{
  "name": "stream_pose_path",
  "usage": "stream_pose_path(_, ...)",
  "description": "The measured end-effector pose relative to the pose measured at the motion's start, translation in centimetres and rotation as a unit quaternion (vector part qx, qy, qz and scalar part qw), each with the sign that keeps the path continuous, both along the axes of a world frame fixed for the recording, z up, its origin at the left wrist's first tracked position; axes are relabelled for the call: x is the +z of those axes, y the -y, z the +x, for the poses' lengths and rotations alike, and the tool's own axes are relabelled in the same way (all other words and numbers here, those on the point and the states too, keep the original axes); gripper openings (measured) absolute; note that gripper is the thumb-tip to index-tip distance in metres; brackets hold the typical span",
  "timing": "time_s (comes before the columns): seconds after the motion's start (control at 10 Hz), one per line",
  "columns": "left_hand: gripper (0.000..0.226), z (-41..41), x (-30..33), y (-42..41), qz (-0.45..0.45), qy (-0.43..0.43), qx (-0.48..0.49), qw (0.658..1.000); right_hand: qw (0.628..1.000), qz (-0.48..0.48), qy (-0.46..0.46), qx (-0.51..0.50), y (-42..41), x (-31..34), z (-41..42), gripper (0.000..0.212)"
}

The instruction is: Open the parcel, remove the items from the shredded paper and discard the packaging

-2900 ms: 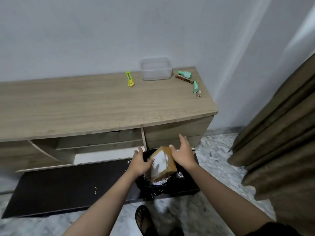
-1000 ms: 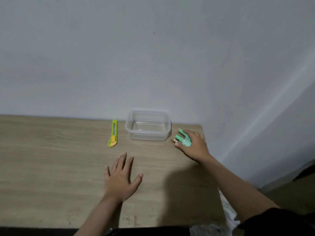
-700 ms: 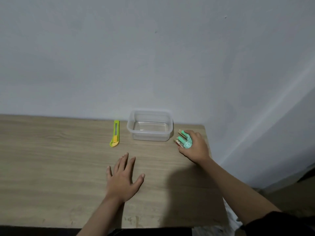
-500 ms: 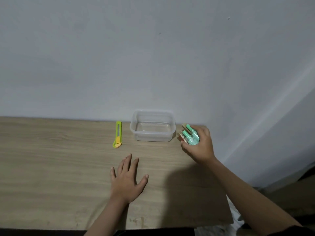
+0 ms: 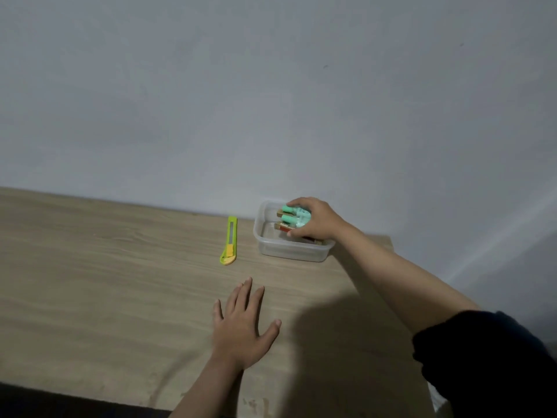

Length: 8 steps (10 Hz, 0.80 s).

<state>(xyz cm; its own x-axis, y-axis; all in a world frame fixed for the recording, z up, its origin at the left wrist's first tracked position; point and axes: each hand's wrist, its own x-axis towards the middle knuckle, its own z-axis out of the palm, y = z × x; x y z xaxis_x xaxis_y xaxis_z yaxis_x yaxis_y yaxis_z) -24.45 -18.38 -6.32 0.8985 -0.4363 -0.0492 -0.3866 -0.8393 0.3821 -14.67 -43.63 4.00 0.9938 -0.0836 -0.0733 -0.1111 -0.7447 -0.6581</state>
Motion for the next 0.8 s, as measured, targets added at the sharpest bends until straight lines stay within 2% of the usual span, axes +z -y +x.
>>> stream_pose_path(0.1, 0.076, 0.1, -0.1, 0.0, 0.009, 0.002, 0.000, 1.000, 0.999, -0.019, -0.035, 0.019, 0.0, -1.2, 1.2, 0.070)
stream_pose_path(0.4, 0.076, 0.1, -0.1, -0.1, 0.005, 0.005, 0.005, 1.000, 0.994, -0.072, -0.059, 0.049, 0.2, -2.4, 1.6, 0.071)
stream_pose_path(0.5, 0.075, 0.0, 0.1, -0.1, -0.004, 0.001, 0.005, 1.000, 0.987, -0.119, -0.066, 0.084, -0.3, -2.6, 1.6, 0.068)
stream_pose_path(0.7, 0.075, 0.0, 0.2, 0.1, -0.002, -0.002, 0.004, 1.000, 0.981, -0.150, -0.073, 0.095, -0.1, -2.4, 1.7, 0.062)
stream_pose_path(0.8, 0.074, 0.0, 0.4, 0.1, 0.001, -0.008, 0.002, 1.000, 0.986, -0.129, -0.074, 0.078, 0.2, -1.9, 1.6, 0.061)
